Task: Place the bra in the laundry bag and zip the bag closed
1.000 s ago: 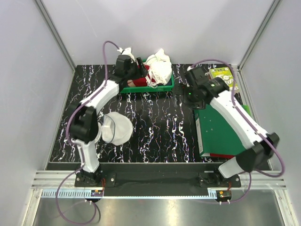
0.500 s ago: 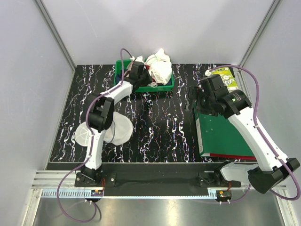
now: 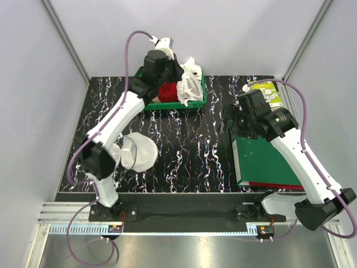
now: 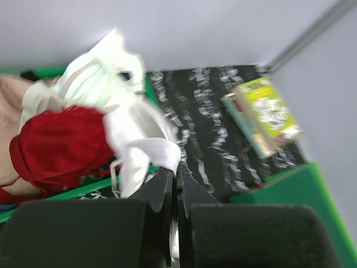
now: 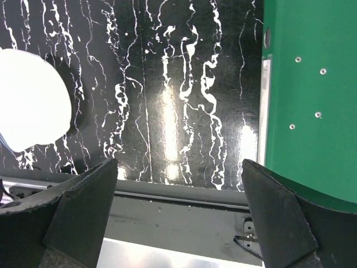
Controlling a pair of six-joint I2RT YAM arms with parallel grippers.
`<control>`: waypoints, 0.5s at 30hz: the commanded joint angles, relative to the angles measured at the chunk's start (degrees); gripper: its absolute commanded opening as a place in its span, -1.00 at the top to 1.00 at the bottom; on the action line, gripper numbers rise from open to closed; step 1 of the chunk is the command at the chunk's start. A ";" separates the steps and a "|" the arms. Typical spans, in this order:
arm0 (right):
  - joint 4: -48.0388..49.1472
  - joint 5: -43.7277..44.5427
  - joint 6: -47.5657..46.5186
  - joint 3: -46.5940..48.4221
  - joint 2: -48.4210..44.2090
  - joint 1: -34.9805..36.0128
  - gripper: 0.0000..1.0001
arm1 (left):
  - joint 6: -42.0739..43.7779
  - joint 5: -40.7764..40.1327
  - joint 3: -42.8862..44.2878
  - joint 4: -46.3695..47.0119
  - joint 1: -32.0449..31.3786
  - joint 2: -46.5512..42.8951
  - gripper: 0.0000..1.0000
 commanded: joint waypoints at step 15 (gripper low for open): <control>13.19 -24.50 -0.74 -12.87 -0.76 -0.21 -0.99 | -8.43 22.18 -28.75 -13.31 -6.97 -38.26 1.00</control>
